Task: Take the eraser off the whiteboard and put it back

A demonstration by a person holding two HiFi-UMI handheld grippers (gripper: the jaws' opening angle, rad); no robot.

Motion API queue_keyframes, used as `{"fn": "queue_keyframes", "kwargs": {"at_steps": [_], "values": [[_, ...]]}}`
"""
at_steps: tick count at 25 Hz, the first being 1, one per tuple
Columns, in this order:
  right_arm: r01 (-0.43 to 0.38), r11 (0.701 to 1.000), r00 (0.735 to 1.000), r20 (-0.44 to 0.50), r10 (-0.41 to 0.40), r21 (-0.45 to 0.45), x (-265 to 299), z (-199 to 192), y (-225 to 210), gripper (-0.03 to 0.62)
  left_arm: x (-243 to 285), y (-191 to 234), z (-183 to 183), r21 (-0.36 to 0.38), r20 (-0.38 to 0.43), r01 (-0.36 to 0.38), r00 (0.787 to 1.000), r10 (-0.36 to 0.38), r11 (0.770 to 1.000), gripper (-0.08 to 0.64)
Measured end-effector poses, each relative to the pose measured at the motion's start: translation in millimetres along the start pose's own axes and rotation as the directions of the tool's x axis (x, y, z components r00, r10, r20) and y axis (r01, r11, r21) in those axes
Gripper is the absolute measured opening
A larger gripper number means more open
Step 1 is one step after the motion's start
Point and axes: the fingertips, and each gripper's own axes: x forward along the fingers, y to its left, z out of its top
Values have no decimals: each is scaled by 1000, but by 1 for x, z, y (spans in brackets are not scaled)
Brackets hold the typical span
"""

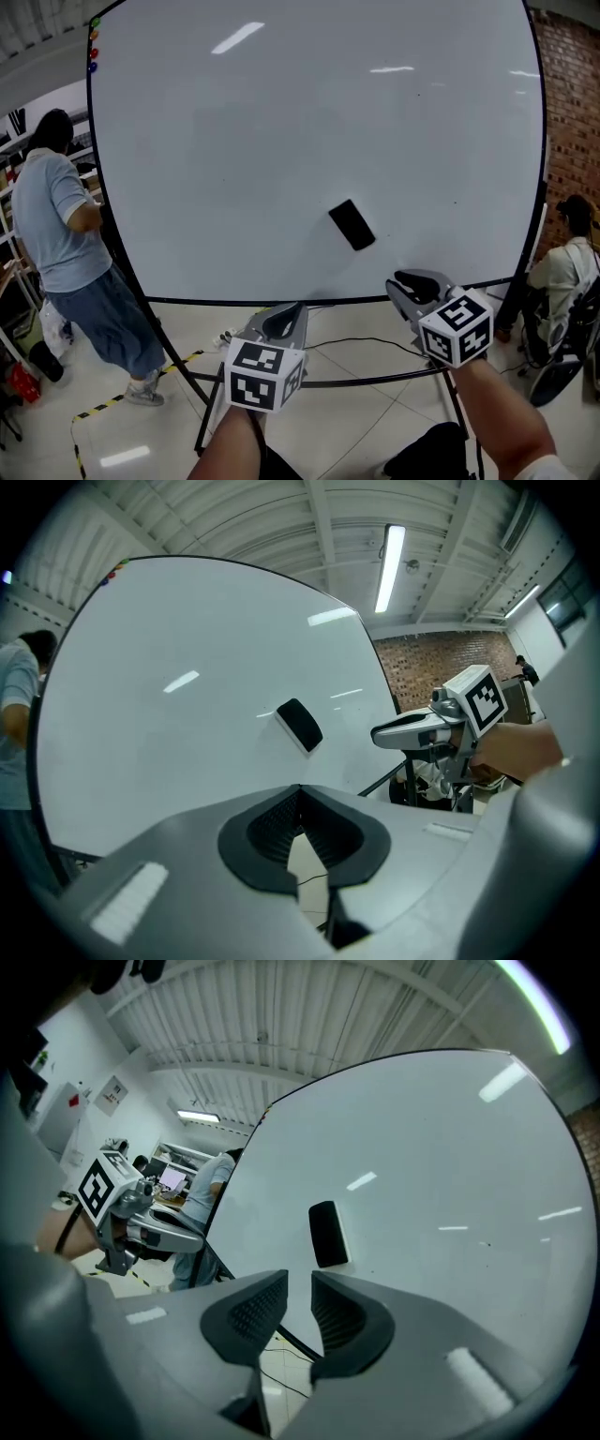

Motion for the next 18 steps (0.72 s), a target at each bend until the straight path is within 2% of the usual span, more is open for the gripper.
{"fn": "queue_keyframes", "kwargs": {"at_steps": [8, 11, 15, 18], "values": [[35, 998, 999, 1, -35, -57, 8, 13, 1, 80, -3, 0, 4, -2, 11, 2, 1000, -2, 1000, 17], [66, 989, 998, 0, -66, -133, 13, 20, 1, 103, -4, -1, 7, -10, 16, 6, 1000, -6, 1000, 17], [109, 963, 994, 6, -111, -247, 24, 30, 3, 155, -6, 2, 8, -18, 25, -3, 1000, 4, 1000, 17], [123, 951, 992, 4, -127, -285, 30, 36, 2, 189, -9, 2, 10, -22, 29, -7, 1000, 8, 1000, 17]]}}
